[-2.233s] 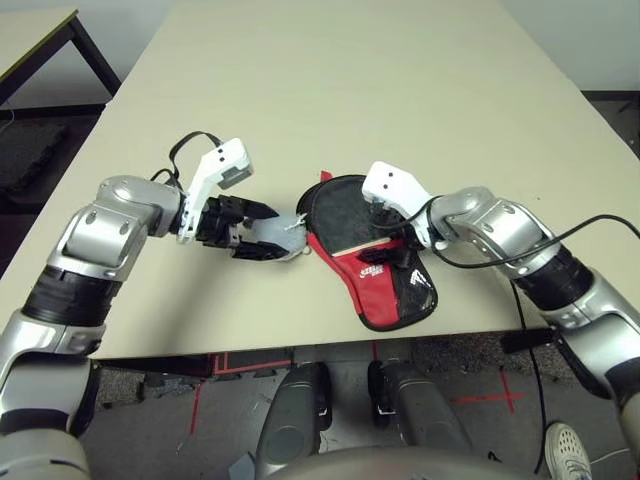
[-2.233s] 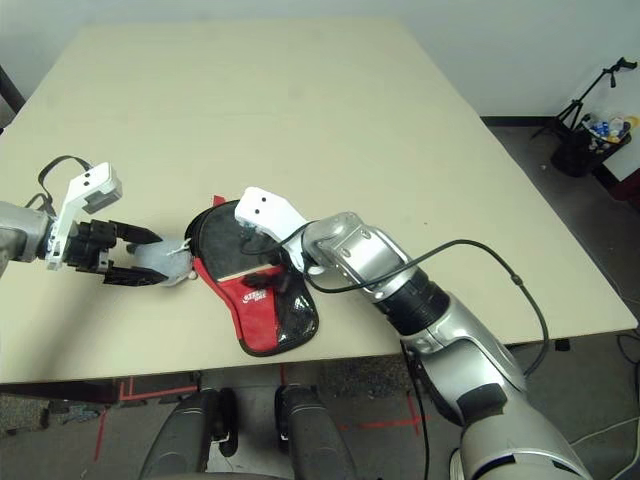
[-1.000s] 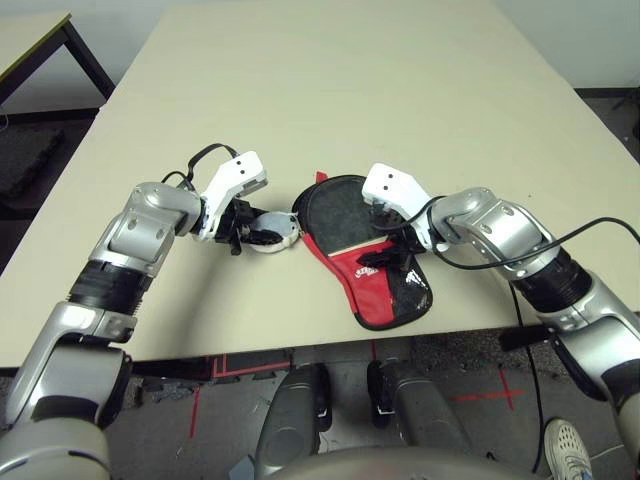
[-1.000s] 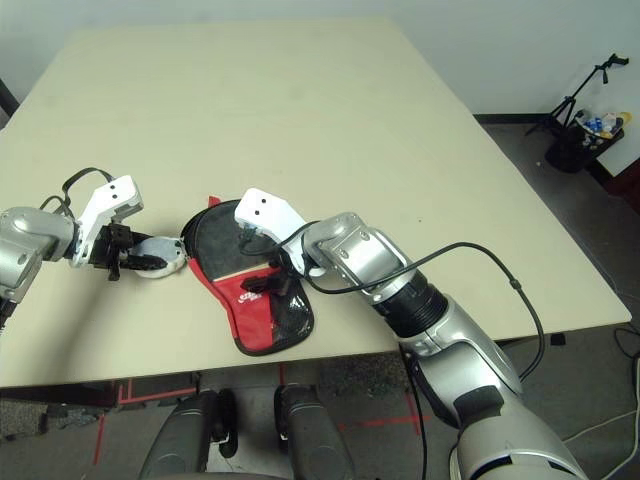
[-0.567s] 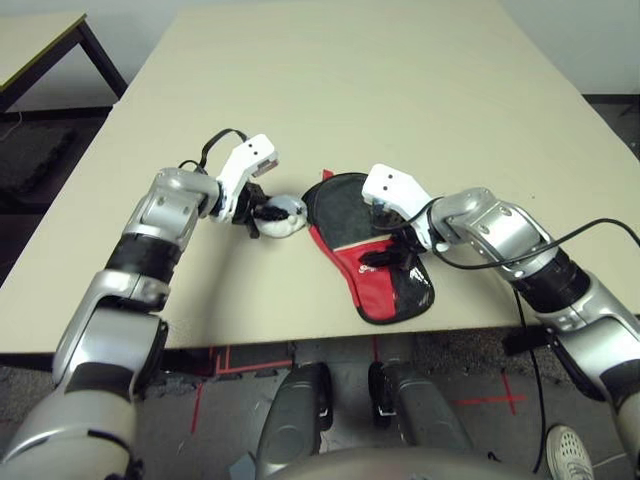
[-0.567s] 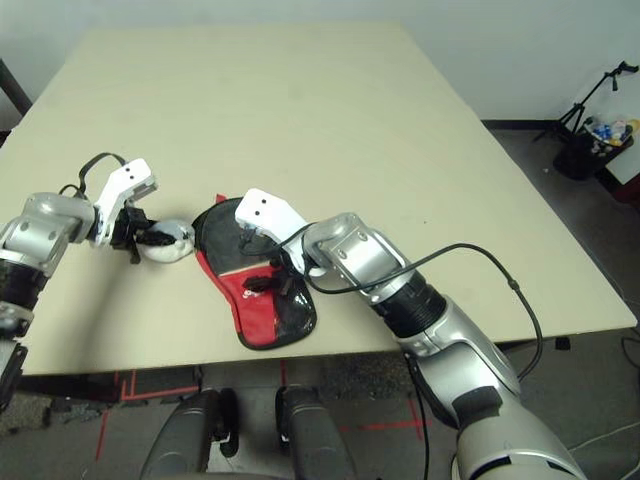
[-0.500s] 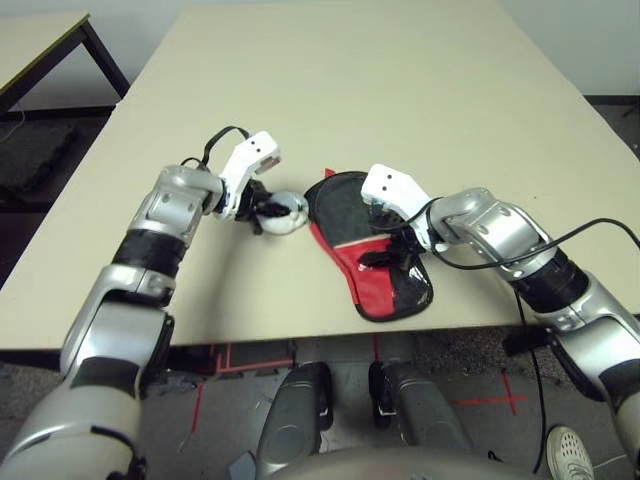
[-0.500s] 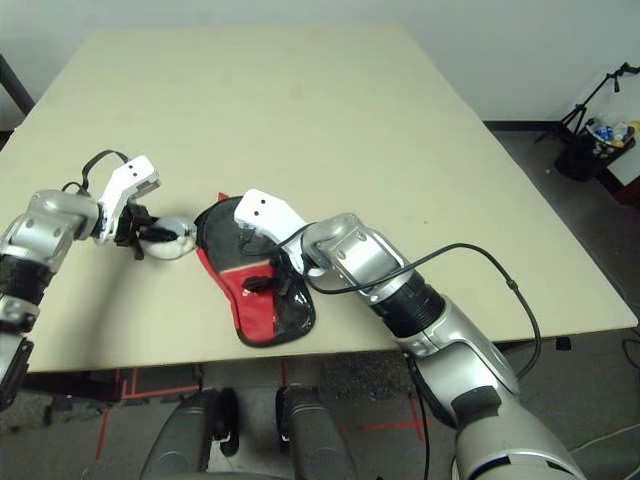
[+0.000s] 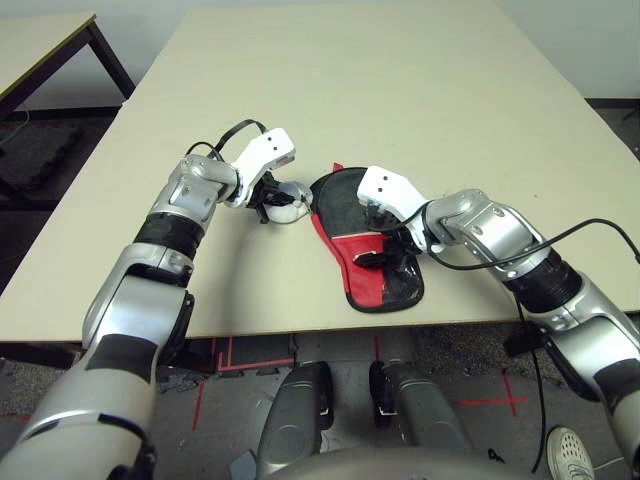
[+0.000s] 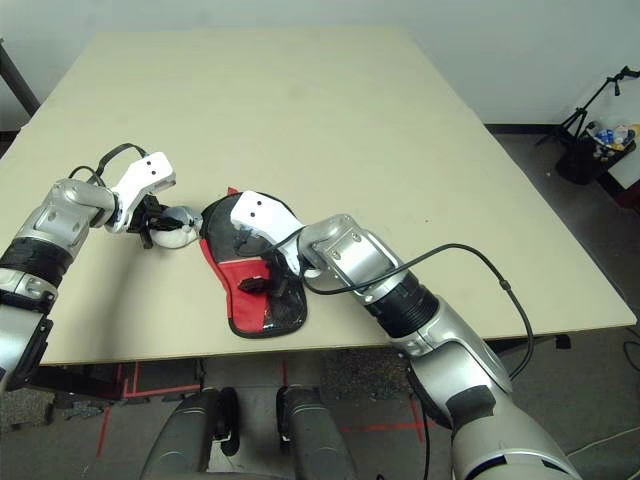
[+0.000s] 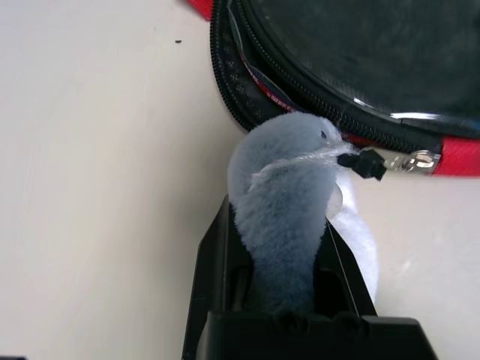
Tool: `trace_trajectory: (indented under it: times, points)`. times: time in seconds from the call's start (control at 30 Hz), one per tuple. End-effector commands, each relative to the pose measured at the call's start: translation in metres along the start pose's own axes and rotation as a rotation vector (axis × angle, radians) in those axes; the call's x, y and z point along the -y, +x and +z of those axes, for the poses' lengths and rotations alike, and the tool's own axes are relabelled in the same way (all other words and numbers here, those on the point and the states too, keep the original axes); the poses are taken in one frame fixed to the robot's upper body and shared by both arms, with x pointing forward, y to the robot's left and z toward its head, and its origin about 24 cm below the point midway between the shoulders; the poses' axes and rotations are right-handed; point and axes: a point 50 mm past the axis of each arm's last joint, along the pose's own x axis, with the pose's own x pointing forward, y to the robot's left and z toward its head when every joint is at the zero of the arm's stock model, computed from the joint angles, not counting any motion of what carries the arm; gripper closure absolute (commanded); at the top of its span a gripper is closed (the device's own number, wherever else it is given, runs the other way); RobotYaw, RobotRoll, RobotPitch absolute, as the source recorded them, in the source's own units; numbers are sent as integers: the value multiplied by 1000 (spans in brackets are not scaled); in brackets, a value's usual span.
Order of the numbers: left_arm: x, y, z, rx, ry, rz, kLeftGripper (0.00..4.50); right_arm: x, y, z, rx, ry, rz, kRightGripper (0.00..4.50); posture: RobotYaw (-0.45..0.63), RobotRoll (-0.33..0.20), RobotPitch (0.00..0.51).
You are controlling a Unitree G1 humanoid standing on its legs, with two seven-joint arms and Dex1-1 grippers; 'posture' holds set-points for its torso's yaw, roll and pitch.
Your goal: Store the ping-pong paddle in its case and zip it.
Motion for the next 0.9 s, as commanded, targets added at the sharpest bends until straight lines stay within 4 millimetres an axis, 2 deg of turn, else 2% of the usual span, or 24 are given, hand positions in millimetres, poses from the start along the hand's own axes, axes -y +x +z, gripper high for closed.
trace_trajectory:
  times: [0.03,0.2,0.4,0.63,0.9]
  points:
    - [5,-3,-34,-181,59,62,3869,-1,6,-7,-30,17,6,0,-61,0,184]
    - [1,-8,-35,-200,151,127,3870,1,7,-9,-32,19,3,0,-57,0,182]
    - [-12,-9,-28,-232,310,264,3871,1,8,-9,-32,24,4,0,-58,0,185]
    - [-22,0,-22,-268,455,364,3872,3,10,-9,-27,34,-1,0,-63,0,190]
    - [-24,16,-11,-263,508,440,3873,3,11,-10,-27,45,-4,0,-75,0,197]
